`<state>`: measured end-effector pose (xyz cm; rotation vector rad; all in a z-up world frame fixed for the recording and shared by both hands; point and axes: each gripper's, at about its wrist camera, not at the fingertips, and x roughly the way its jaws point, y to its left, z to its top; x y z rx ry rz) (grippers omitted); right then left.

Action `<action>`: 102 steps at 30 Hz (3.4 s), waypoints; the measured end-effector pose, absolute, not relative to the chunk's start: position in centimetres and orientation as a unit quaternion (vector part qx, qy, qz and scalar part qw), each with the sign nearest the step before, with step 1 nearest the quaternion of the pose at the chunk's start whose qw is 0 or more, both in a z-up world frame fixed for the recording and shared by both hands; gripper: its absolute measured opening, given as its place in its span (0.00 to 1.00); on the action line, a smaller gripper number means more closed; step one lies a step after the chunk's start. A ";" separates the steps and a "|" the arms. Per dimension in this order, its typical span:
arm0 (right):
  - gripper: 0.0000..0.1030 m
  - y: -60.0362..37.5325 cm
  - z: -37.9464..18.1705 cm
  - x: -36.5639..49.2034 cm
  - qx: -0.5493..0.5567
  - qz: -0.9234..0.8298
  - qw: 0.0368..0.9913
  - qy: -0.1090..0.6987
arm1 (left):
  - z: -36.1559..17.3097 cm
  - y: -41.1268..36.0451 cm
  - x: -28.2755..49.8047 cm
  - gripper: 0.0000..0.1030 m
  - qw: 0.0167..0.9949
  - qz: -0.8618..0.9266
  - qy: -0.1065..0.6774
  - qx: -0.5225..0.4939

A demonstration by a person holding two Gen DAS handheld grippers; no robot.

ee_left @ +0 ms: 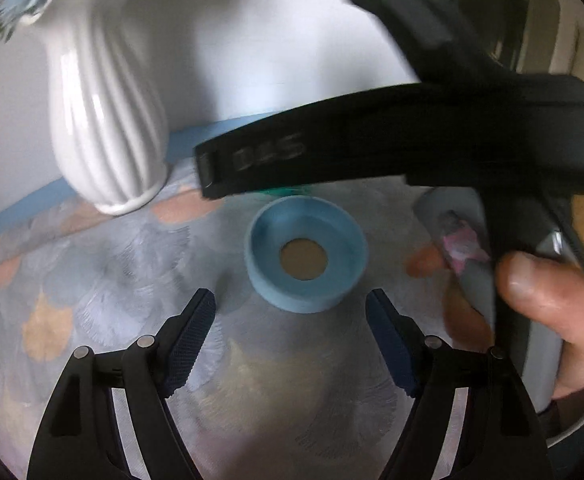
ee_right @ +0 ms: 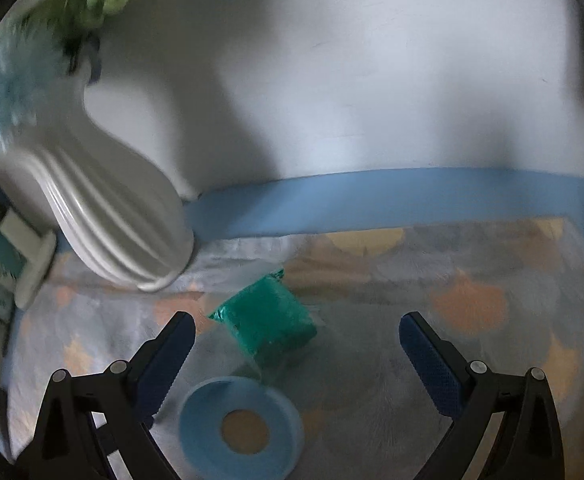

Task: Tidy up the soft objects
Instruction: 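Grasp the light blue ring with the left tool while the right tool grasps the green packet, then carry the blue ring and green packet to the woven tray and release them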

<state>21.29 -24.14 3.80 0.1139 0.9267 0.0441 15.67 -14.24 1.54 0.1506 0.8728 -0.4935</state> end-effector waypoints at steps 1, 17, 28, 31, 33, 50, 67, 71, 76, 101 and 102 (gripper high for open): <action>0.91 -24.0 3.6 21.4 0.047 0.026 0.893 0.447 | 1.4 -14.7 15.7 0.73 0.874 -0.235 0.418 0.081; 0.39 -23.2 3.5 19.8 0.026 0.040 0.909 0.414 | 2.4 -14.7 13.3 0.49 0.885 -0.225 0.403 0.066; 0.38 -21.0 5.7 11.7 0.015 0.035 0.910 0.414 | 3.5 -11.7 4.6 0.49 0.891 -0.203 0.401 0.056; 0.38 -19.9 5.3 8.6 -0.010 0.027 0.907 0.421 | 3.6 -12.0 2.7 0.49 0.890 -0.215 0.399 0.056; 0.38 -19.5 5.1 6.7 -0.028 0.017 0.905 0.424 | 3.6 -11.4 1.9 0.49 0.890 -0.218 0.396 0.059; 0.38 -25.1 7.1 -5.7 0.021 0.012 0.909 0.416 | 7.3 -16.6 -4.3 0.22 0.883 -0.289 0.365 0.066; 0.39 -29.7 5.6 -8.3 0.078 0.043 0.898 0.430 | 1.3 -16.5 -2.6 0.85 0.862 -0.201 0.452 0.111; 0.39 -30.1 5.8 -8.6 0.078 0.047 0.900 0.427 | 1.4 -17.1 -3.1 0.62 0.860 -0.219 0.446 0.114; 0.39 -30.5 7.5 -9.7 0.071 0.057 0.910 0.404 | 4.2 -18.2 -4.4 0.61 0.862 -0.273 0.419 0.083; 0.39 -51.9 18.9 -7.5 0.152 -0.140 0.934 0.291 | 12.8 -39.8 2.6 0.62 0.855 -0.383 0.348 0.029; 0.39 -52.4 19.0 -6.8 0.157 -0.139 0.933 0.291 | 12.6 -40.3 2.7 0.62 0.856 -0.381 0.348 0.030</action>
